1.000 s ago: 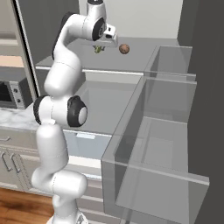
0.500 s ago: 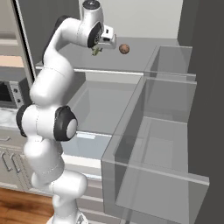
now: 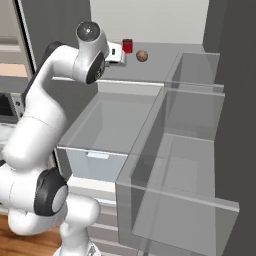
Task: Pick the egg and butter from the fridge and place them by the bowl for mixing.
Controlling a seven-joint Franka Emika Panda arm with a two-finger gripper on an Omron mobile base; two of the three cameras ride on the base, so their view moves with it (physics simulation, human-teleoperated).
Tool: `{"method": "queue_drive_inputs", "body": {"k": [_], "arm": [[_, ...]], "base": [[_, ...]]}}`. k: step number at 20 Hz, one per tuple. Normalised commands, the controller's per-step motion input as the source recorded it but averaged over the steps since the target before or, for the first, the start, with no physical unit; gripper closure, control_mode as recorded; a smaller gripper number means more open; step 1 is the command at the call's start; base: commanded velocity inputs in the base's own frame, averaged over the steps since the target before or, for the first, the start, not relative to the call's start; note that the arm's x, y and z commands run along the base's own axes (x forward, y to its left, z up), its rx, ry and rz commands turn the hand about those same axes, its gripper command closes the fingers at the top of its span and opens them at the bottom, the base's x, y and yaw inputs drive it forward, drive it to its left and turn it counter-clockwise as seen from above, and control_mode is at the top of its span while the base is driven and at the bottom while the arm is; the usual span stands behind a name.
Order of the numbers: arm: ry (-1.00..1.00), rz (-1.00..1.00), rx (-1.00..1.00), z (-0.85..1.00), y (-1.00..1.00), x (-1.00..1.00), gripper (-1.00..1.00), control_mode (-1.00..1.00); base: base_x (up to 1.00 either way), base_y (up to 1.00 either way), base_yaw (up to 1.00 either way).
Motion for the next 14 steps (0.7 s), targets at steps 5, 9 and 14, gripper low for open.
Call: {"method": "queue_drive_inputs", "body": {"k": [5,9,14], "arm": [[-0.01,-0.07,0.0,0.03,-0.16,-1.0,1.0,-1.0],[0.09,-0.09,0.0,0.0,0.0,-1.0,1.0,-1.0],[0.32,-0.04,0.0,-0.09,0.1,-0.95,1.0,-1.0]], "base": [[0.0,0.0,0.0],[0.0,0.0,0.0],[0.0,0.0,0.0]]}}
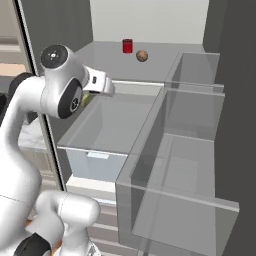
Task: Pick the egg and butter from the fridge and place them by the bowl for mixing.
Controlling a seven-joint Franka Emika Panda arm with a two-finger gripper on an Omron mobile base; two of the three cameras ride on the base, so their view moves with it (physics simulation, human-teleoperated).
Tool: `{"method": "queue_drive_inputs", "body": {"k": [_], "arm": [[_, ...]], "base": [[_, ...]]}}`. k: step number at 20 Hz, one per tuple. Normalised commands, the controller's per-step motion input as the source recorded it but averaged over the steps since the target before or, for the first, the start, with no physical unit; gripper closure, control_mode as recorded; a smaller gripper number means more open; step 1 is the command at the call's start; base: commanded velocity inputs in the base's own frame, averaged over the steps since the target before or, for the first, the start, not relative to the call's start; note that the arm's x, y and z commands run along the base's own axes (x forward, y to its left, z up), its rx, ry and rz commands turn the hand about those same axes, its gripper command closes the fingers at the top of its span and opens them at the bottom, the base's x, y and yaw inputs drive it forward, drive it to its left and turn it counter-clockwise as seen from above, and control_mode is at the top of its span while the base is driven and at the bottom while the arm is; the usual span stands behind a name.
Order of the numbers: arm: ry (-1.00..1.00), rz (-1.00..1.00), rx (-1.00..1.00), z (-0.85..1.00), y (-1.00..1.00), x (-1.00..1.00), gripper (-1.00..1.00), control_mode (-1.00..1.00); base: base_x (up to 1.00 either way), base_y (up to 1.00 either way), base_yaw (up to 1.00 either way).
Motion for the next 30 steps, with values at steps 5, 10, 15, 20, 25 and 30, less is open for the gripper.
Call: {"method": "queue_drive_inputs", "body": {"k": [5,10,15,20,25,30], "arm": [[0.33,0.0,-0.01,-0.18,0.21,-0.64,1.0,-1.0],[0.02,0.0,-0.08,-0.47,0.15,-0.13,1.0,-1.0],[0.09,0.0,-0.03,-0.38,0.1,-0.01,1.0,-1.0],[0.09,0.0,0.01,-0.21,-0.08,-0.19,1.0,-1.0],[0.11,0.01,0.0,0.0,-0.07,-0.13,1.0,-1.0],[0.02,0.0,0.0,-0.01,-0.01,-0.05,1.0,1.0]], "base": [[0.0,0.0,0.0],[0.0,0.0,0.0],[0.0,0.0,0.0],[0.0,0.0,0.0],[0.0,0.0,0.0],[-0.6,0.0,0.04]]}}
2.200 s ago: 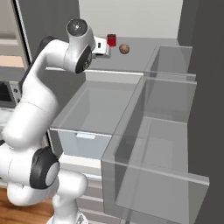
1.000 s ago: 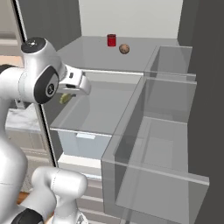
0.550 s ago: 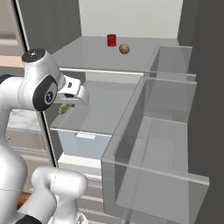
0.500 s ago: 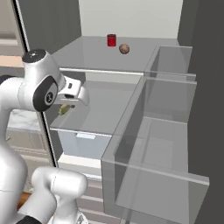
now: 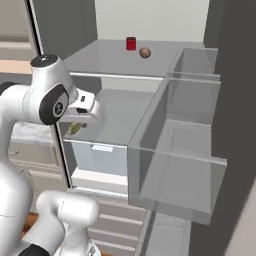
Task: Pick the egg and butter from the fridge and place them by the bowl for mixing.
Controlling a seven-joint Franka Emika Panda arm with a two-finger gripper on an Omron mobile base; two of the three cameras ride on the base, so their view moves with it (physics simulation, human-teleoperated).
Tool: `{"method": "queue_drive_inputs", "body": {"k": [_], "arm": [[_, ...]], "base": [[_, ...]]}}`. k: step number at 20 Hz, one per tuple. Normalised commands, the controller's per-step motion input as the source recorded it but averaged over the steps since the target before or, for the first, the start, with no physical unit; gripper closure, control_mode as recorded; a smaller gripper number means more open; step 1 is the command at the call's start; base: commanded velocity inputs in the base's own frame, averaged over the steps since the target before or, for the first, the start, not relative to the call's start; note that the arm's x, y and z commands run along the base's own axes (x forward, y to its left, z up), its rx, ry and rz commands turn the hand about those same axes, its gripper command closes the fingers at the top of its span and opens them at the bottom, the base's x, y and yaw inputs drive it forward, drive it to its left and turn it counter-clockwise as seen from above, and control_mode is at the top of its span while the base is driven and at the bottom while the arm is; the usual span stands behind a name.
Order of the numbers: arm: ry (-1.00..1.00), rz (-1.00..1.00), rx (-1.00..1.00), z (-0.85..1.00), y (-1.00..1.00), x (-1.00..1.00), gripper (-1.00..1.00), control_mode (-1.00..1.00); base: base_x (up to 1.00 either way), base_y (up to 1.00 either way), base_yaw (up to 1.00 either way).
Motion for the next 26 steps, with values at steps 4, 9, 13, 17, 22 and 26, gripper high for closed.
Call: {"method": "queue_drive_inputs", "body": {"k": [4,9,13,17,22,26], "arm": [[0.0,0.0,0.0,0.0,0.0,0.0,1.0,1.0],[0.0,0.0,0.0,0.0,0.0,0.0,1.0,1.0],[0.0,0.0,0.0,0.0,0.0,0.0,1.0,1.0],[0.0,0.0,0.0,0.0,0.0,0.0,1.0,1.0],[0.0,0.0,0.0,0.0,0.0,0.0,1.0,1.0],[0.0,0.0,0.0,0.0,0.0,0.0,1.0,1.0]], "base": [[-1.0,0.08,0.27],[-0.29,0.15,0.91],[-0.03,0.0,1.0],[0.09,0.0,0.98],[0.89,-0.02,0.74],[1.0,-0.4,0.17]]}}
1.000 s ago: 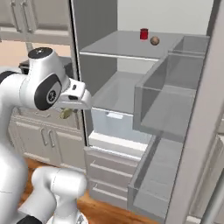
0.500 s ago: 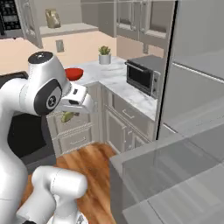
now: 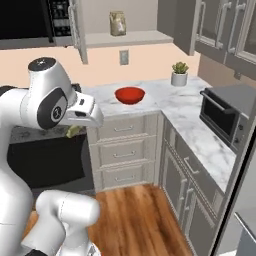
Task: Pick the egg and butter from the fridge and place them by the bowl for mixing.
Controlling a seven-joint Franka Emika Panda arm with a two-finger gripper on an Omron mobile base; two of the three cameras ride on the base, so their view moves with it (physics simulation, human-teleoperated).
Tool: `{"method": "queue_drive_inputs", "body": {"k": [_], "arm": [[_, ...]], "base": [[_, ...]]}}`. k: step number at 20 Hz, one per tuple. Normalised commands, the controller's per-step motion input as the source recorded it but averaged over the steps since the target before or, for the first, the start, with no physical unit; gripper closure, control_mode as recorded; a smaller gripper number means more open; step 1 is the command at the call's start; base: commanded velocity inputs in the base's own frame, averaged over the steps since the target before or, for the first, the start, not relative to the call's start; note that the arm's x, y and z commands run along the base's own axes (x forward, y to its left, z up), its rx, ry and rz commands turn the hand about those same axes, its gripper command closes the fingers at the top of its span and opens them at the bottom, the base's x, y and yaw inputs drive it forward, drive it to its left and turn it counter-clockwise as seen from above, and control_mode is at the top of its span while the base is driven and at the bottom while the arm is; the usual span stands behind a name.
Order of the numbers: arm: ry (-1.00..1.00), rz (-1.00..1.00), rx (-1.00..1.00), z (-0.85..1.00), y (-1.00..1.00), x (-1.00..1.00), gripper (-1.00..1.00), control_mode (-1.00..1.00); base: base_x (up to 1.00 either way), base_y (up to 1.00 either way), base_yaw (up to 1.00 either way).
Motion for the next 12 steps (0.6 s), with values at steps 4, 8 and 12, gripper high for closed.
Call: {"method": "queue_drive_inputs", "body": {"k": [4,8,12], "arm": [[0.0,0.0,0.0,0.0,0.0,0.0,1.0,1.0],[0.0,0.0,0.0,0.0,0.0,0.0,1.0,1.0],[0.0,0.0,0.0,0.0,0.0,0.0,1.0,1.0]], "base": [[1.0,-0.39,0.0],[0.93,-0.2,0.0],[0.73,-0.05,0.0]]}}
